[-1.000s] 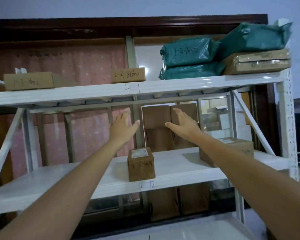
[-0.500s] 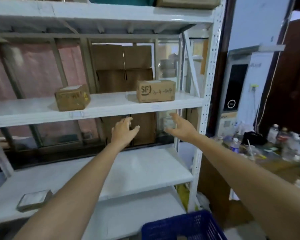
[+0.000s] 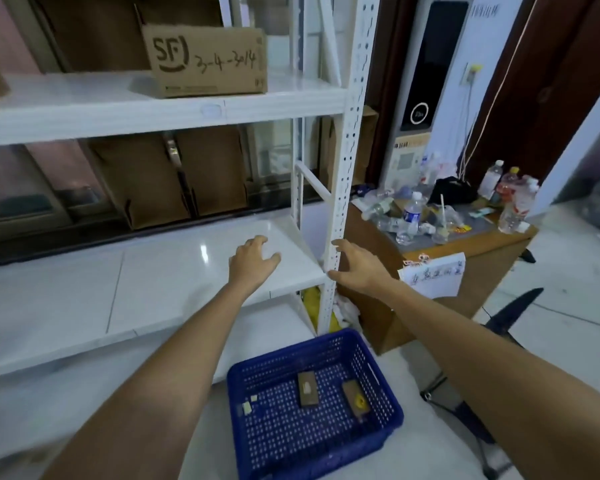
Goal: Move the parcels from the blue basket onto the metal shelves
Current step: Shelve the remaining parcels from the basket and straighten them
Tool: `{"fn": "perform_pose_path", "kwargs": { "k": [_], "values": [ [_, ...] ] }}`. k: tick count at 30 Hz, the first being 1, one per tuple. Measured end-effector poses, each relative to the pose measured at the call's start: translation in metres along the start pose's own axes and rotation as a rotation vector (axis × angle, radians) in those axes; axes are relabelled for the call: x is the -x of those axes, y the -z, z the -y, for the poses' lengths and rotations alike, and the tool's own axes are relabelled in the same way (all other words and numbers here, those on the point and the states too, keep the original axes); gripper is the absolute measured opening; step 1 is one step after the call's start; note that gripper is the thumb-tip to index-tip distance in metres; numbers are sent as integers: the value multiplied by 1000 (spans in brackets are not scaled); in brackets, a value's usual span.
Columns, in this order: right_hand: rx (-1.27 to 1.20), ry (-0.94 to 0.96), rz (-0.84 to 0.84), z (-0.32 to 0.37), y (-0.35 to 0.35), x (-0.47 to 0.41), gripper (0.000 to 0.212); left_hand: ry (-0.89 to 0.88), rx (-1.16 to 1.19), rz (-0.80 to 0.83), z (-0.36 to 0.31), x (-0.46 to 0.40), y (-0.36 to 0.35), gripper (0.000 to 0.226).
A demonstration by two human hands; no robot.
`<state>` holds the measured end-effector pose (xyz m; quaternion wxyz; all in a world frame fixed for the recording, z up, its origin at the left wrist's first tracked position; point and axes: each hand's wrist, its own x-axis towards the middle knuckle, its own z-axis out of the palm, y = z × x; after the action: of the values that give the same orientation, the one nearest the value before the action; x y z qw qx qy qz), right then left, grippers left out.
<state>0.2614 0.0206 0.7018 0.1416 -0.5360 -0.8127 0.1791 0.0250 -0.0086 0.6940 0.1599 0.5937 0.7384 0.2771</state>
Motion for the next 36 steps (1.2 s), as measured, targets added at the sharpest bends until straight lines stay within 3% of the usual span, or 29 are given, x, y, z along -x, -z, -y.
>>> {"fn": "perform_pose_path", "kwargs": {
  "k": [16, 21, 23, 27, 36],
  "values": [
    [-68, -112, 406, -166, -134, -56, 70, 321, 23, 339, 78, -23, -207, 57],
    [-131, -77, 509, -217, -191, -67, 43, 448, 93, 403, 104, -9, -279, 54],
    [-164, -87, 535, -240, -227, -70, 45, 490, 135, 434, 121, -4, -315, 54],
    [-174, -176, 586, -289, -322, -70, 69, 569, 173, 490, 172, 3, -400, 57],
    [-112, -217, 699, -406, -576, -80, 83, 672, 207, 513, 330, 8, -630, 68]
  ]
}}
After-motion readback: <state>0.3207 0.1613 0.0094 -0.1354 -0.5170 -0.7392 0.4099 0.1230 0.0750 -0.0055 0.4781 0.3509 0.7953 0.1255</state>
